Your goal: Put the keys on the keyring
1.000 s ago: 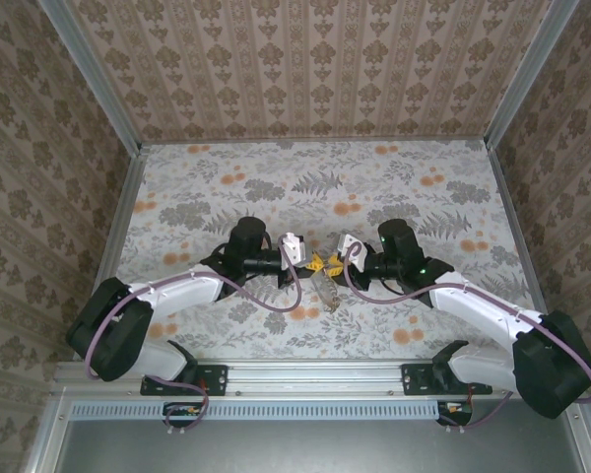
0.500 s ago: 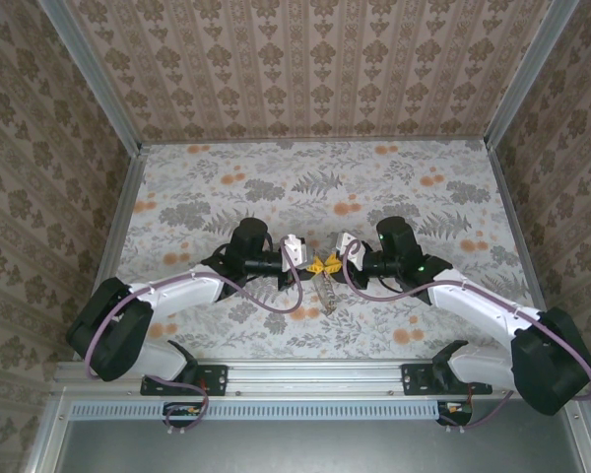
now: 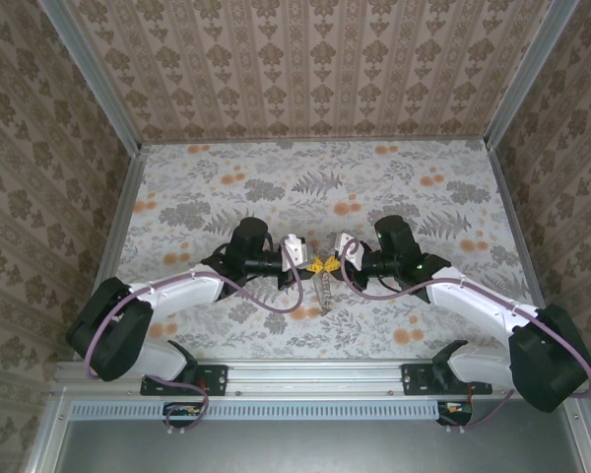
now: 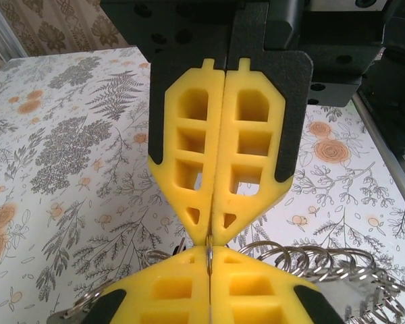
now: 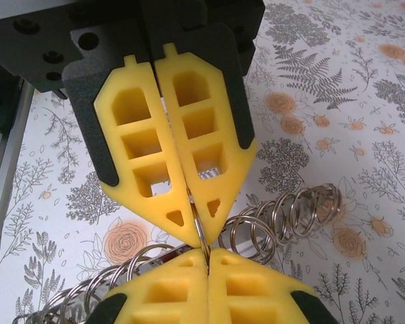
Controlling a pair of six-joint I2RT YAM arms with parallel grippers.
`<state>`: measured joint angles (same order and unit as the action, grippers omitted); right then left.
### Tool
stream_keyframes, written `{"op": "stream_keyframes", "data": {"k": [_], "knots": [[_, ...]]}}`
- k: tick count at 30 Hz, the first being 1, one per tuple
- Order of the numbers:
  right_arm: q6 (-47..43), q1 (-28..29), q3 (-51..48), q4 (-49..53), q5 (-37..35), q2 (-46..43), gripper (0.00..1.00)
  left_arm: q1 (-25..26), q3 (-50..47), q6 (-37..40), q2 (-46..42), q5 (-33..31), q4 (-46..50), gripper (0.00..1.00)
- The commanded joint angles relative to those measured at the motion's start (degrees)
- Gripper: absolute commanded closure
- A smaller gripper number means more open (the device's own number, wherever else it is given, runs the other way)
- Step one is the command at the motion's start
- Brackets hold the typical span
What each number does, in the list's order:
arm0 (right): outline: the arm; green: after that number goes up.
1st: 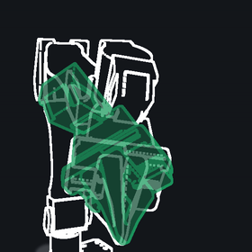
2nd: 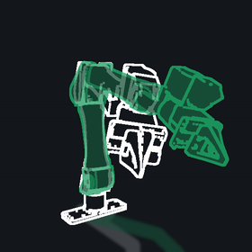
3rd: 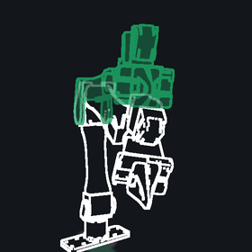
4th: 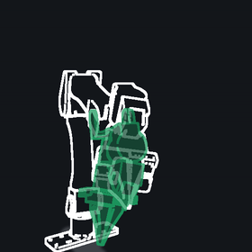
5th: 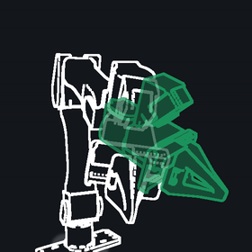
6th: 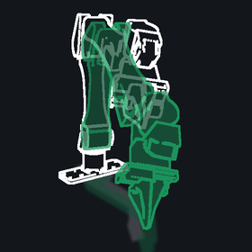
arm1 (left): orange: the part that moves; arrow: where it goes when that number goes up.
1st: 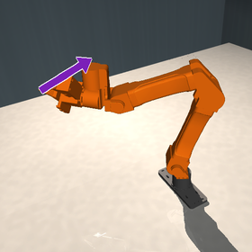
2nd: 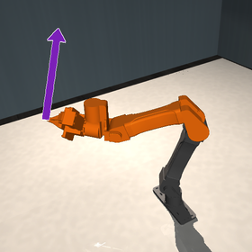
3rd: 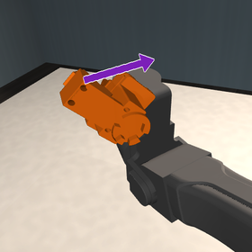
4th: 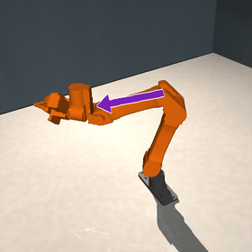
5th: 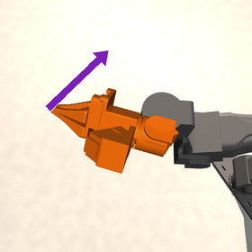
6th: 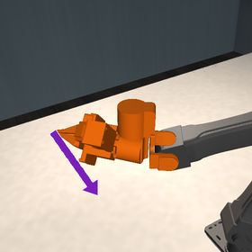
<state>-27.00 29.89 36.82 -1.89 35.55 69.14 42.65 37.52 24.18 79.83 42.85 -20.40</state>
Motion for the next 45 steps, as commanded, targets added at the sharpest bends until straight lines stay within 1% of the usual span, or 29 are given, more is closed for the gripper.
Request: {"op": "stream_keyframes", "data": {"k": [1, 5, 15, 18, 22, 24, 27, 29, 33, 38, 45], "knots": [[-0.15, 0.07, 2.19, 0.35, -2.09, -0.18, 1.0, 0.5, 3.27, 3.22, 0.41, -0.3, 4.87, 0.86], [-0.33, 0.33, 2.44, 1.48, -2.93, -0.72, 1.0, 0.59, 4.73, 5.52, 0.95, -1.88, 10.29, 0.82], [-0.65, 1.42, 3.09, 2.98, -4.26, -0.64, 1.0, 1.28, 7.12, 6.71, 3.3, -1.5, 13.62, 0.81], [-0.77, 1.66, 3.34, 3.58, -4.59, -0.54, 1.0, 1.35, 7.3, 6.67, 3.23, -1.12, 13.34, 0.86], [-1.11, 1.93, 3.79, 4.52, -4.6, -0.46, 1.0, 1.38, 7.57, 6.75, 3.4, -0.87, 13.42, 1.0], [-1.12, 1.93, 3.71, 4.78, -4.44, -0.59, 1.0, 1.34, 7.45, 6.52, 3.27, -0.92, 13.22, 1.0], [-1.29, 1.85, 2.73, 4.39, -4.48, -0.85, 0.95, 1.1, 6.25, 5.26, 2.64, 0.49, 10.51, 1.0], [-1.49, 1.5, 1.75, 3.62, -3.85, -0.45, 0.93, 0.9, 5.02, 4.06, 2.09, 2.16, 7.6, 1.0], [-0.84, 0.87, 0.58, 1.76, -1.3, 0.11, 0.87, 0.58, 3.43, 2.34, 1.08, 4.88, 3.23, 1.0], [0.32, 0.61, -0.52, -1.46, -0.75, 0.4, 0.85, 0.35, 2.48, 1.42, 0.57, 6.39, 0.34, 1.0], [0.57, 0.26, -0.86, -1.91, -0.97, 0.9, 0.84, -0.03, 0.82, -0.56, -0.1, 6.76, -3.92, 1.0]]}}
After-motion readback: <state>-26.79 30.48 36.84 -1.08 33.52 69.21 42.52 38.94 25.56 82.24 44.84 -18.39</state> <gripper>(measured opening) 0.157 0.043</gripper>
